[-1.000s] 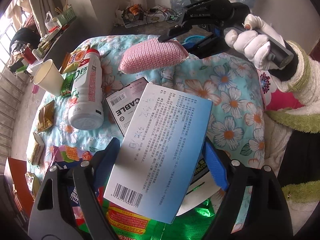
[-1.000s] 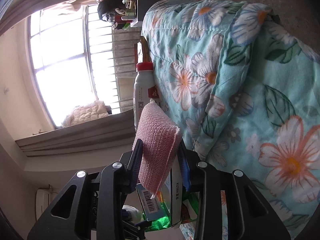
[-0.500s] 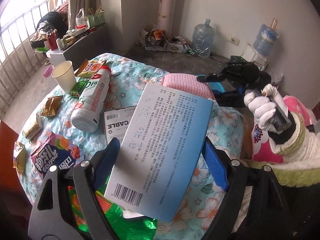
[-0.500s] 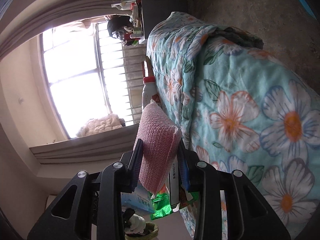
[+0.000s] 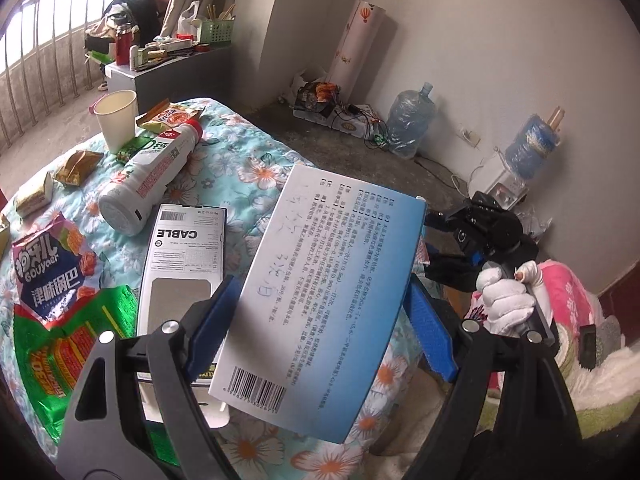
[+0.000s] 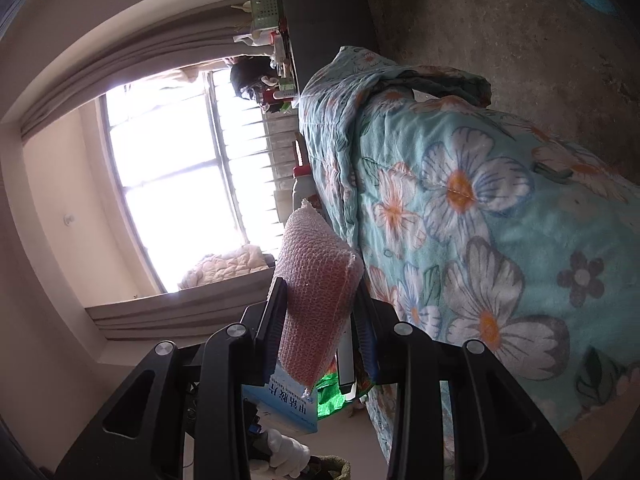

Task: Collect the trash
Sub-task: 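Carry the medicine box and pink sponge in both grippers over the wastebasket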

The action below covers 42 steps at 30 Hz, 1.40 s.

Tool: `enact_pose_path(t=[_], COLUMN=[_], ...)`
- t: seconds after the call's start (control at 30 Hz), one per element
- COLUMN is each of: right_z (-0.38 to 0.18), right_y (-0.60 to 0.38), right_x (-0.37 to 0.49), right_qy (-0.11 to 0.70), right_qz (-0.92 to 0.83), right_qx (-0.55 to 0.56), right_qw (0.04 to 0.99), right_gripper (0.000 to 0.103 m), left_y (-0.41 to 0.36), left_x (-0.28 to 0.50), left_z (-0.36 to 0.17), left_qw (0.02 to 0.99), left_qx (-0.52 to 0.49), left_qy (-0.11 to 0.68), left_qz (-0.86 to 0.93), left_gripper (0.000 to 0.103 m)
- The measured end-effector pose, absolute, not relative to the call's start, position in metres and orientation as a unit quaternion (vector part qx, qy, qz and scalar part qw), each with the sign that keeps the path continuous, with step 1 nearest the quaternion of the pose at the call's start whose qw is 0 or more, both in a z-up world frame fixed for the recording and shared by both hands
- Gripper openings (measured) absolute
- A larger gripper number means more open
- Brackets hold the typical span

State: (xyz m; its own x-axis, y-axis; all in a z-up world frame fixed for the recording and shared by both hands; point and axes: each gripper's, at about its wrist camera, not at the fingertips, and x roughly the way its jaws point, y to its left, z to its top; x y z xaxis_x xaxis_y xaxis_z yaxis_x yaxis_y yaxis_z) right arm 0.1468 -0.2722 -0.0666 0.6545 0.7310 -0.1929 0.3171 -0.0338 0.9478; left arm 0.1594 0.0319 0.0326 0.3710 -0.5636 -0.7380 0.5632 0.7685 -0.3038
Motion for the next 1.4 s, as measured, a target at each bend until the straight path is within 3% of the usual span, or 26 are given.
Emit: enact_pose_path(t=[0.87, 1.4], right_z=[-0.077, -0.103], right_y=[-0.338, -0.426], right_x=[0.125, 0.084], right_qy=[0.307, 0.225], right_qz=[0.154, 0.081], right_qx=[0.734, 0.772], right_qw=[0.585, 0.589], right_gripper=[0.033, 0.033], left_y=[-0.062, -0.206], left_x=[0.191, 0.217], left_z=[0.014, -0.005], left_qw=[0.811, 0.764], left_qx=[-0.048, -0.002], left_qy=[0.453, 0.481], left_qz=[-0.367, -0.43], left_gripper=[0.078, 0.078])
